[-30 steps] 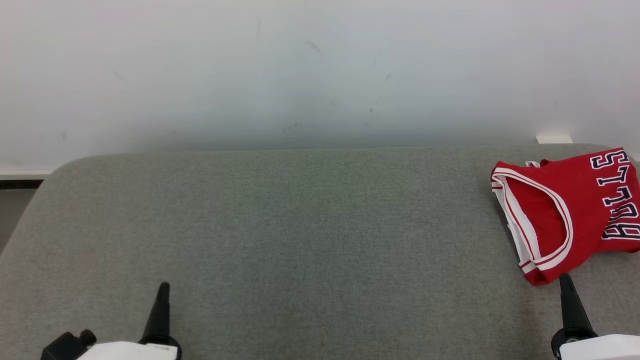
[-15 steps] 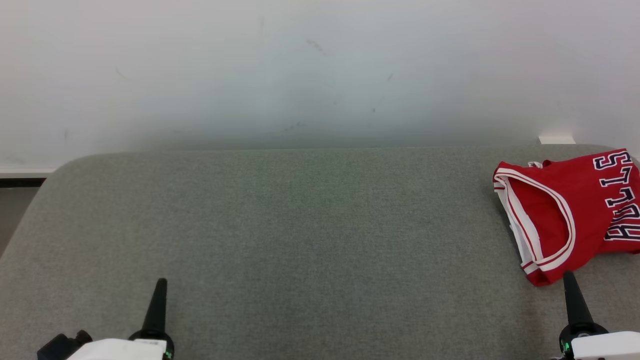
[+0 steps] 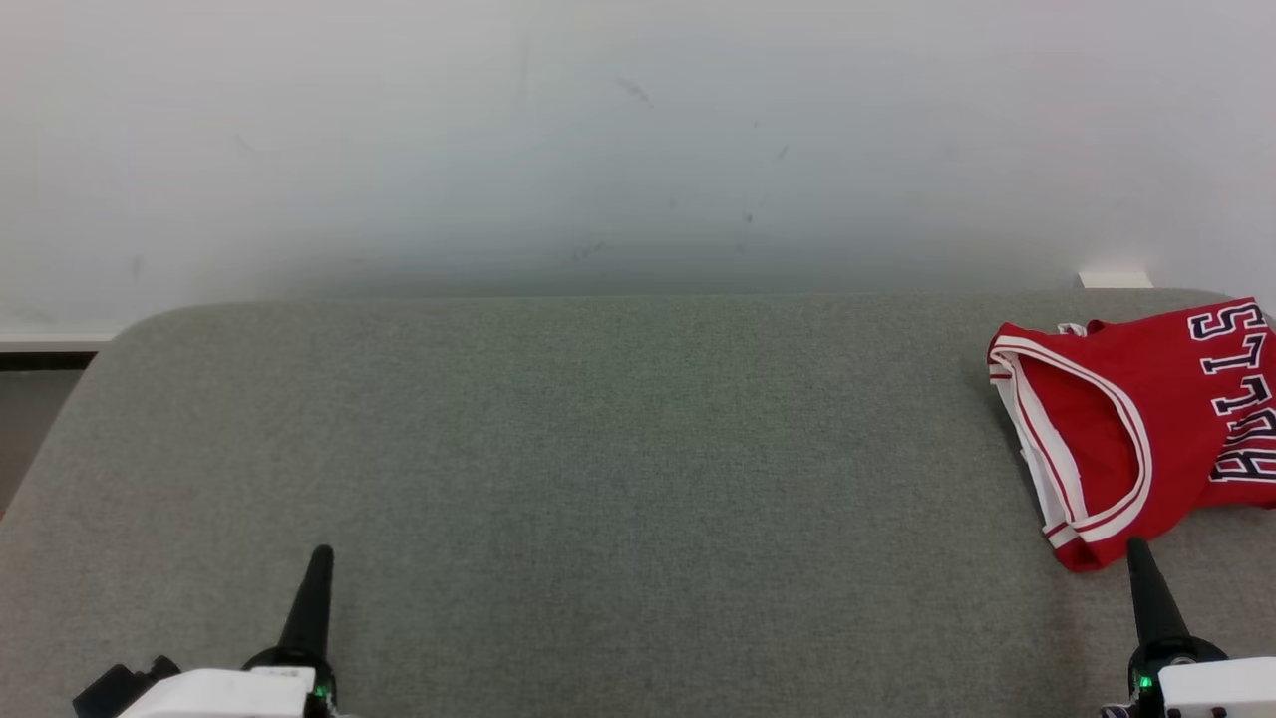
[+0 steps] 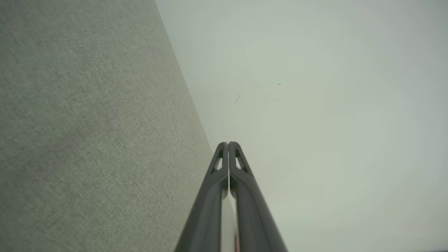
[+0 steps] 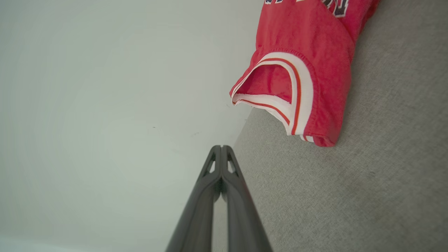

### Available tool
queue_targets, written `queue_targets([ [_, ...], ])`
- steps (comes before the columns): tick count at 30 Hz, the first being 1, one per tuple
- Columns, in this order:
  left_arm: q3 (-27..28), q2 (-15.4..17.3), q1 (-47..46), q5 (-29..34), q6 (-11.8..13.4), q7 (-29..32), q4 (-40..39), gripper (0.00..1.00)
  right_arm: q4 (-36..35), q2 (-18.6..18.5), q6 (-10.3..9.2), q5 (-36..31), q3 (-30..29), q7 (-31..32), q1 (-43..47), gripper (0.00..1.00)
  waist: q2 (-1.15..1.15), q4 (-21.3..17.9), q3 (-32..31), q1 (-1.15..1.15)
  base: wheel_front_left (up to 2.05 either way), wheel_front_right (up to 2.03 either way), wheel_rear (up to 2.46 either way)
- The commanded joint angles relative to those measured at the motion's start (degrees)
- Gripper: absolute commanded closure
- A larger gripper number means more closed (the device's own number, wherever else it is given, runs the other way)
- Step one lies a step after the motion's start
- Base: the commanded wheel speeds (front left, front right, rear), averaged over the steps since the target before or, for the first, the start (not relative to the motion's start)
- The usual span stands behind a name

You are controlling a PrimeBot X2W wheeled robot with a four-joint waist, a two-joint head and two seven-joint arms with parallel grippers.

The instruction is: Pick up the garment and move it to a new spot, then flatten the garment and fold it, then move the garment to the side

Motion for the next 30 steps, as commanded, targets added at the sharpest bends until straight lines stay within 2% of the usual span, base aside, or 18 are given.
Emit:
queue_targets([
  [1, 0.3, 0.4, -0.6, -1.1, -0.3, 0.3, -0.5, 1.00, -0.5, 0.0, -0.08, 1.1, -0.4, 0.2, -1.0, 1.00, 0.00, 0.0, 0.0, 0.00, 0.00, 0.00, 0.00],
  [30, 1.3, 0.5, -1.4, -13.9, -0.6, 3.8, -0.5, 1.00, -0.5, 0.5, -0.11, 12.1, -2.2, 3.6, -1.3, 1.00, 0.00, 0.7, 0.1, 0.00, 0.00, 0.00, 0.00],
])
